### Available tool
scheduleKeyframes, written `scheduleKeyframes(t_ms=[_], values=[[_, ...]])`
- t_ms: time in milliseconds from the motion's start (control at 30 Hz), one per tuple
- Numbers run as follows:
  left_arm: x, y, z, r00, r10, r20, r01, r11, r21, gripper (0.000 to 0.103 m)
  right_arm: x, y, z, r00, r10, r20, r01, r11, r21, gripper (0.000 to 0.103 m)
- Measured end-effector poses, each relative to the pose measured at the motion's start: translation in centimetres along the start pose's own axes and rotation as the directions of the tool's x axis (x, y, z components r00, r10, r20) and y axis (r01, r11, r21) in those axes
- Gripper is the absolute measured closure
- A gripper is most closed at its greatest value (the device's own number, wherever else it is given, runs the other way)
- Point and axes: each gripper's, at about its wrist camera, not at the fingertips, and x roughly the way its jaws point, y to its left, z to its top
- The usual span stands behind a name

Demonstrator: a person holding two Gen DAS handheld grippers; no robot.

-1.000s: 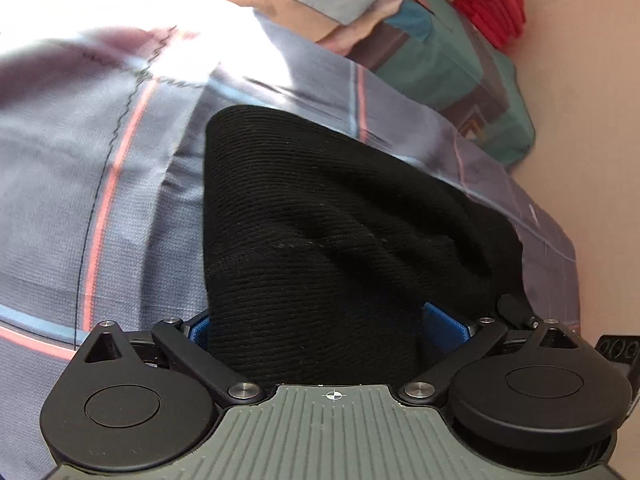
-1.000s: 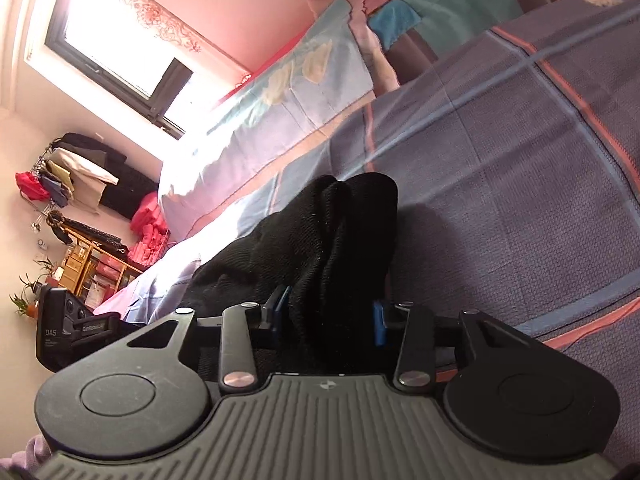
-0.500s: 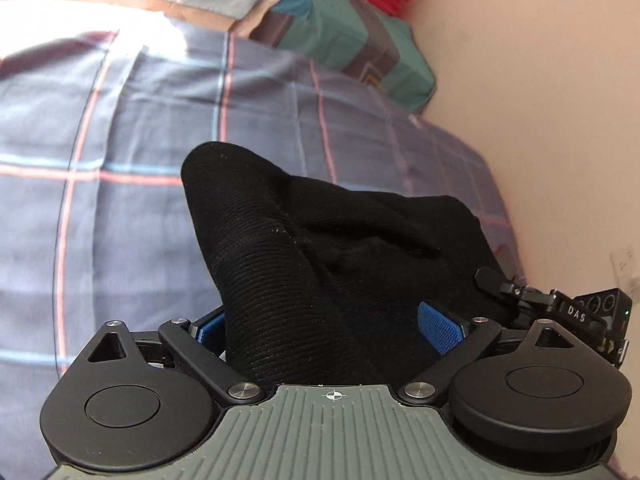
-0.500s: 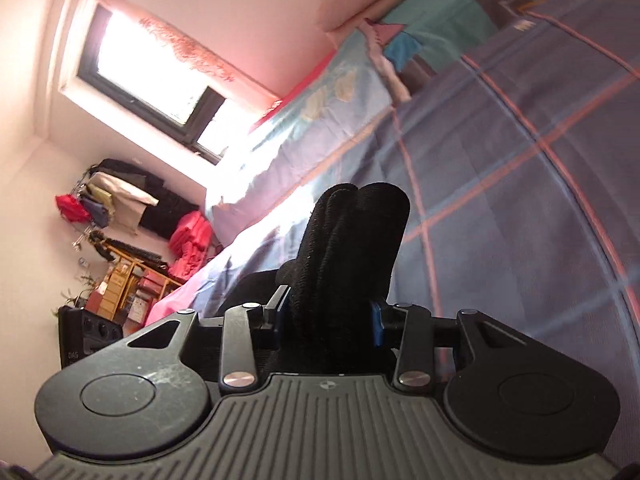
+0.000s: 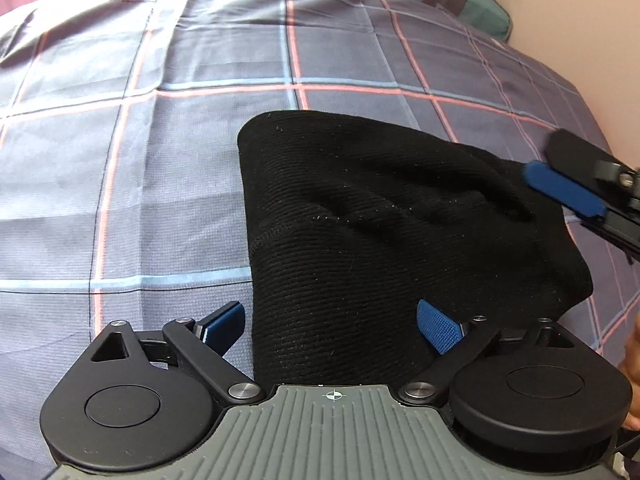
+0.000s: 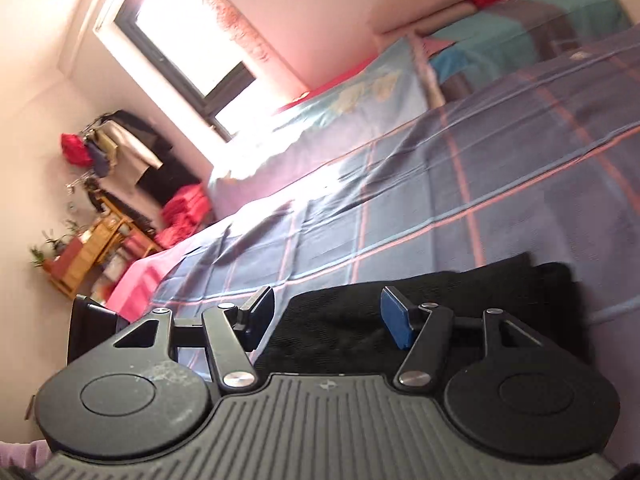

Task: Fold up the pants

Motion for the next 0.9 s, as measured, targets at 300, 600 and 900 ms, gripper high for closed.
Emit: scheduleKeyframes(t_ms=[300,600,900], values=[[0.9,-1.6,0.7,0.998,0.066,-0.005,-0.066,0.997,0.033,0.0,-5.0,-1.7,0.2,0.952,-0.276,0.135,0.288,0.954,-0.081,0.039],[0.3,-3.9,0.6,0.988,0.156,0.013,-0.156,0.982,0.109,0.0,-8.3,-4.2,-6.0,0.876,-0.476,0.082,0.479,0.878,-0.017,0.03],[-0.8,-5.1,-0.8,0.973,0.231,0.024,-0.231,0.96,0.155,0.0,-8.9,-3.3,-7.6,0.84,-0.542,0.026,0.542,0.84,-0.031,0.027]])
